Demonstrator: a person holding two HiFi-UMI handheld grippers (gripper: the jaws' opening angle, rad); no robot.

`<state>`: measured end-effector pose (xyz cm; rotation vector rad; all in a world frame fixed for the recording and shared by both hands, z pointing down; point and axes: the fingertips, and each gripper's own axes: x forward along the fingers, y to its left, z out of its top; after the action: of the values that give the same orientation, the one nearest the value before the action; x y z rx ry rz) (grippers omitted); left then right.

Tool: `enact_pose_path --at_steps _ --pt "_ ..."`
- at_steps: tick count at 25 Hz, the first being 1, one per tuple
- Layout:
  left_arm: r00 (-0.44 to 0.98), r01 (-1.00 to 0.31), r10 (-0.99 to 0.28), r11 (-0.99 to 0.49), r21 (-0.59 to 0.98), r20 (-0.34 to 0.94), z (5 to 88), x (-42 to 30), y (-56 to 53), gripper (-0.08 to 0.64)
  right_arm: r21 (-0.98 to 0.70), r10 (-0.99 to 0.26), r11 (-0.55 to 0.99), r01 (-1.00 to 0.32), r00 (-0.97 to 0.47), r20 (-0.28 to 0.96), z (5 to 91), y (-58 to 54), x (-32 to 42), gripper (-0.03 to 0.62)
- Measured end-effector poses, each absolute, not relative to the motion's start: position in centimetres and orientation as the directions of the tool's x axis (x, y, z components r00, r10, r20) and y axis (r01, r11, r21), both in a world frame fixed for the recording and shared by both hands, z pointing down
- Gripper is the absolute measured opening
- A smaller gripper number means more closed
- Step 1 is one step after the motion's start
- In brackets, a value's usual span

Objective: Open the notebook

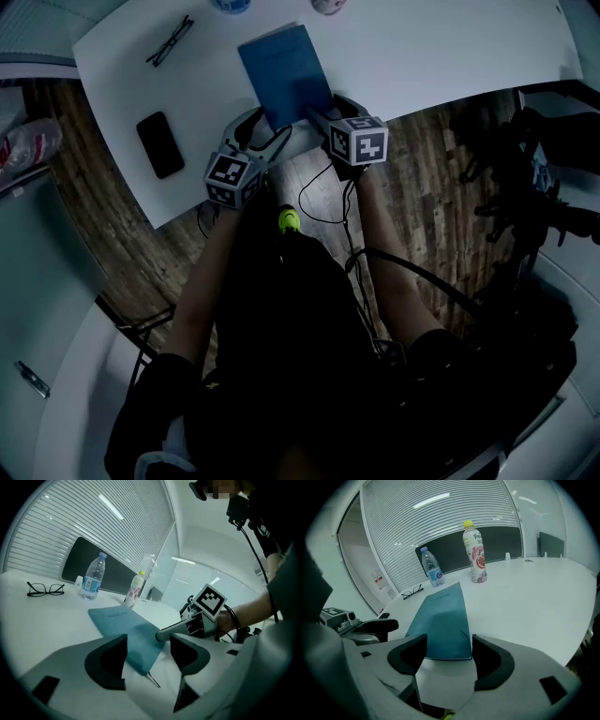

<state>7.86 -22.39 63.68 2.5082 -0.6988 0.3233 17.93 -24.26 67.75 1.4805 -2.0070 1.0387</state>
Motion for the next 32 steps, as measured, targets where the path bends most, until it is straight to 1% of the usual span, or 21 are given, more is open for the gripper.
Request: enact_pose_path --at_steps 6,14,18,22,25,27,29,32 --pt "0.819 -0.555 -0.408 -0.74 0.379 0.403 64.2 8.3 -22.7 0.296 -0.312 -0.602 0.142 -0.939 -0.332 0.726 68.1 -24.6 17.8 0.29" --pt "0.815 -0.556 -0.401 -0.744 0.369 0.418 64.3 8.5 -22.8 0.305 -0.319 -0.561 0.157 -0.935 -0.35 0.75 68.6 -24.6 17.6 0.271" --pt "0.817 -0.554 -0.401 -0.747 0.367 0.415 64.2 8.4 -22.7 0.305 -0.274 -0.545 0.181 -0.944 -0.328 0.771 68.8 -24.6 17.8 0.239" --pt "0.82 -0.553 -0.41 -0.748 0.367 0.4 64.2 8.3 -22.8 0.305 -0.276 -0.542 0.166 -0.947 -0.321 0.777 68.9 -24.6 18.1 0.209" --pt "0.822 -0.554 -0.42 -0.746 0.37 0.385 63.9 8.1 -22.8 0.305 -0.297 -0.538 0.143 -0.944 -0.327 0.777 68.4 -24.6 18.3 0.163" --pt "0.824 -0.553 -0.422 -0.745 0.374 0.378 63.8 8.0 -22.7 0.305 -0.296 -0.539 0.129 -0.947 -0.317 0.78 68.2 -24.6 18.8 0.153" --pt "0.826 -0.551 -0.422 -0.745 0.375 0.374 63.8 8.1 -22.8 0.305 -0.291 -0.547 0.125 -0.949 -0.31 0.777 67.9 -24.9 19.1 0.104" --pt "0.828 -0.547 -0.418 -0.748 0.376 0.373 63.8 8.2 -22.8 0.305 -0.327 -0.548 0.099 -0.94 -0.326 0.771 67.8 -24.8 19.3 0.082"
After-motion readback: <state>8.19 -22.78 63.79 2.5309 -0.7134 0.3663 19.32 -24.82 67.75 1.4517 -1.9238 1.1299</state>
